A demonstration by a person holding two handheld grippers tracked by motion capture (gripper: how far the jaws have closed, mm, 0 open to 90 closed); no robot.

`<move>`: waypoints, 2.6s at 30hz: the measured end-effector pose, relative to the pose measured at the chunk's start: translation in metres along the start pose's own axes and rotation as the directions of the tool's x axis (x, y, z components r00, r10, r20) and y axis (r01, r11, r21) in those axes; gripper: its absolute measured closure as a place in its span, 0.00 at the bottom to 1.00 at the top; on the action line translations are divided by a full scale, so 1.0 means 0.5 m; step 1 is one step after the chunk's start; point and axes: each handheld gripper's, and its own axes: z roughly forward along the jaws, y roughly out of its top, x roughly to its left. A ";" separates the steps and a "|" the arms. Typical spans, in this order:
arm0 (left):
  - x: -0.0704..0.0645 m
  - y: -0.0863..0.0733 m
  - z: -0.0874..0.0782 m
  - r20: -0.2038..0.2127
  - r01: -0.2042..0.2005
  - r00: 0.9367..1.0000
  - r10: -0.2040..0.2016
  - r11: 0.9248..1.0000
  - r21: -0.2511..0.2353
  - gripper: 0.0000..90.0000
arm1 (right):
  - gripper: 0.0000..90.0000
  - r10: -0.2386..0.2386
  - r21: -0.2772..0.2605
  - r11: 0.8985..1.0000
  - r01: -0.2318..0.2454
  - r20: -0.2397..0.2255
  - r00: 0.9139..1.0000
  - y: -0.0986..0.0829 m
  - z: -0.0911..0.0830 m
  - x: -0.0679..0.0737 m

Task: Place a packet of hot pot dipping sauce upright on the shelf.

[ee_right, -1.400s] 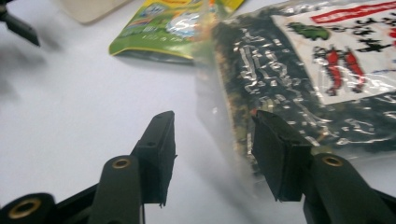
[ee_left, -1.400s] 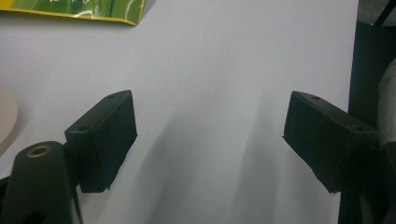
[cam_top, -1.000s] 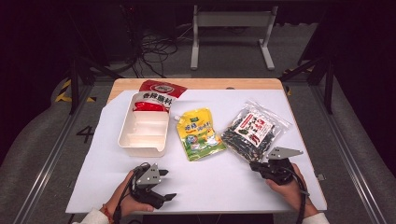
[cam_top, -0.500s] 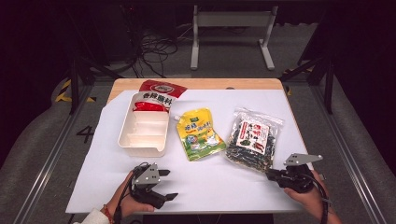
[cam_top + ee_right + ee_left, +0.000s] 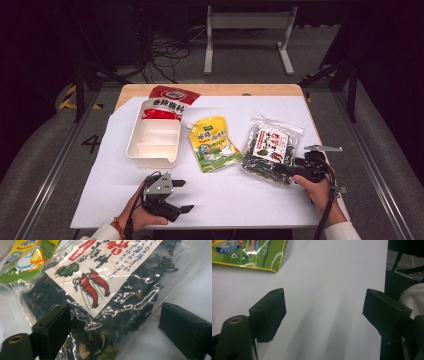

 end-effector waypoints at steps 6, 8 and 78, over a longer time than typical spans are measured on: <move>0.004 0.020 0.017 0.011 -0.006 1.000 0.006 1.000 0.000 0.22 | 0.43 -0.024 -0.006 1.000 0.024 -0.103 0.994 -0.007 0.007 0.005; 0.009 0.031 0.023 0.027 0.009 1.000 -0.009 1.000 -0.015 0.22 | 0.55 -0.017 0.011 1.000 0.020 -0.192 0.981 -0.010 0.010 0.004; 0.072 0.180 -0.034 -0.002 -0.026 1.000 0.027 0.938 -0.345 0.83 | 0.30 -0.436 -0.221 0.888 0.403 -0.124 0.892 -0.034 -0.058 0.157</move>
